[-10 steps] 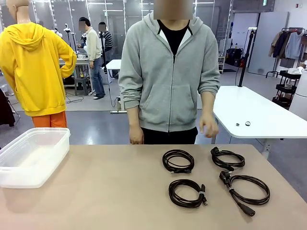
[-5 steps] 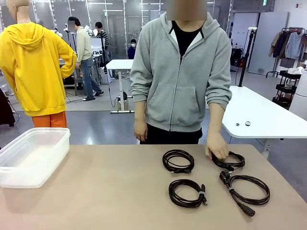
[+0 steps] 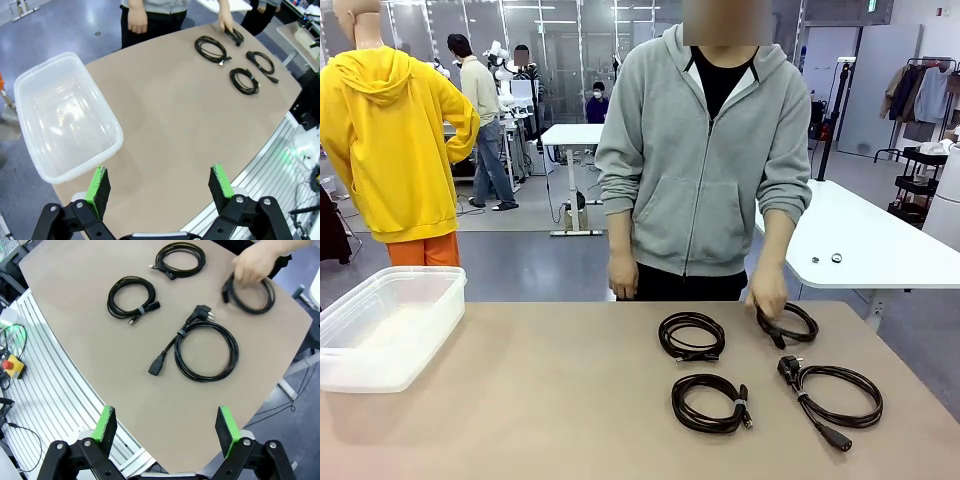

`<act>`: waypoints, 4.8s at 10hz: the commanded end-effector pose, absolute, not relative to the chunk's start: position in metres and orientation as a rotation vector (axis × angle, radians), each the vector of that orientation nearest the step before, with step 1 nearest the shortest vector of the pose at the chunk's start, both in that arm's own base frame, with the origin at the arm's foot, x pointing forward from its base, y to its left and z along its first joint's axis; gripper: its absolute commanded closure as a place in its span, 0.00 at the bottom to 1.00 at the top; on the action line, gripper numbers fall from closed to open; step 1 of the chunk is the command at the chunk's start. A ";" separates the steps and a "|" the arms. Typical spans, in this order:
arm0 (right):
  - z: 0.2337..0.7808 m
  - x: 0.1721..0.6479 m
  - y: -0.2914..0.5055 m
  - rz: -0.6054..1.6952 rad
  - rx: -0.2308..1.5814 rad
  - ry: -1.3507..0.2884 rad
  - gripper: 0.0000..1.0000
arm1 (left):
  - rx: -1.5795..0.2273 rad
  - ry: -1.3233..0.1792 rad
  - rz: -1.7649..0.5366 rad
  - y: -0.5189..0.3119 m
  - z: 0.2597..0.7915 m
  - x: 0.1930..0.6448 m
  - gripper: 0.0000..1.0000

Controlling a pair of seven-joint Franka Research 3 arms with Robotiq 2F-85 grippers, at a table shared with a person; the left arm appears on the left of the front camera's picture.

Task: Organize and store the cables.
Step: Place the Power Cable into the Organizing box.

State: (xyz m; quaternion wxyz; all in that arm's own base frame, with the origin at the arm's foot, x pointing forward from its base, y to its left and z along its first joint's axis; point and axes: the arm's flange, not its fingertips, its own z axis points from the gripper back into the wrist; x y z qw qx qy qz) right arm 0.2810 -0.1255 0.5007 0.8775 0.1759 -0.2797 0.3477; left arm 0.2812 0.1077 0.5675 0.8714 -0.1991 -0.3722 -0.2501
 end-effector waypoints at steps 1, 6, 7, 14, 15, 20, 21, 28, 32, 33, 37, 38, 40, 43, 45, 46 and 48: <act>0.499 0.303 -0.095 0.748 0.356 -0.510 0.00 | -0.418 -0.777 -0.533 0.107 0.567 0.281 0.00; 0.504 0.340 -0.053 0.604 0.324 -0.383 0.00 | -0.418 -0.777 -0.533 0.107 0.567 0.281 0.00; 0.490 0.367 -0.034 0.380 0.305 -0.287 0.00 | -0.418 -0.777 -0.533 0.107 0.567 0.281 0.00; 0.367 0.435 0.039 0.131 0.156 -0.102 0.00 | -0.418 -0.777 -0.533 0.107 0.567 0.281 0.00; 0.351 0.439 0.042 0.145 0.149 -0.104 0.00 | -0.418 -0.777 -0.533 0.107 0.567 0.281 0.00; 0.312 0.460 0.051 0.156 0.107 -0.111 0.00 | -0.418 -0.777 -0.533 0.107 0.567 0.281 0.00; 0.309 0.464 0.051 0.149 0.113 -0.124 0.00 | -0.418 -0.777 -0.533 0.107 0.567 0.281 0.00; 0.301 0.471 0.055 0.163 0.093 -0.097 1.00 | -0.418 -0.777 -0.533 0.107 0.567 0.281 0.00; 0.314 0.469 0.066 0.183 0.021 -0.079 1.00 | -0.418 -0.777 -0.533 0.107 0.567 0.281 0.00; 0.322 0.470 0.071 0.196 0.025 -0.083 1.00 | -0.418 -0.777 -0.533 0.107 0.567 0.281 0.00; 0.436 0.466 0.094 0.010 -0.043 -0.064 0.97 | -0.418 -0.777 -0.533 0.107 0.567 0.281 0.00; 0.454 0.465 0.106 0.036 -0.049 -0.068 0.97 | -0.418 -0.777 -0.533 0.107 0.567 0.281 0.00; 0.474 0.466 0.146 0.014 -0.016 -0.105 0.97 | -0.418 -0.777 -0.533 0.107 0.567 0.281 0.00; 0.471 0.465 0.267 0.009 0.019 -0.181 0.97 | -0.418 -0.777 -0.533 0.107 0.567 0.281 0.00; 0.450 0.460 0.350 0.001 0.038 -0.147 0.97 | -0.418 -0.777 -0.533 0.107 0.567 0.281 0.00; 0.447 0.456 0.386 0.061 0.061 -0.131 0.97 | -0.418 -0.777 -0.533 0.107 0.567 0.281 0.00; 0.428 0.453 0.447 0.181 0.074 -0.118 0.97 | -0.418 -0.777 -0.533 0.107 0.567 0.281 0.00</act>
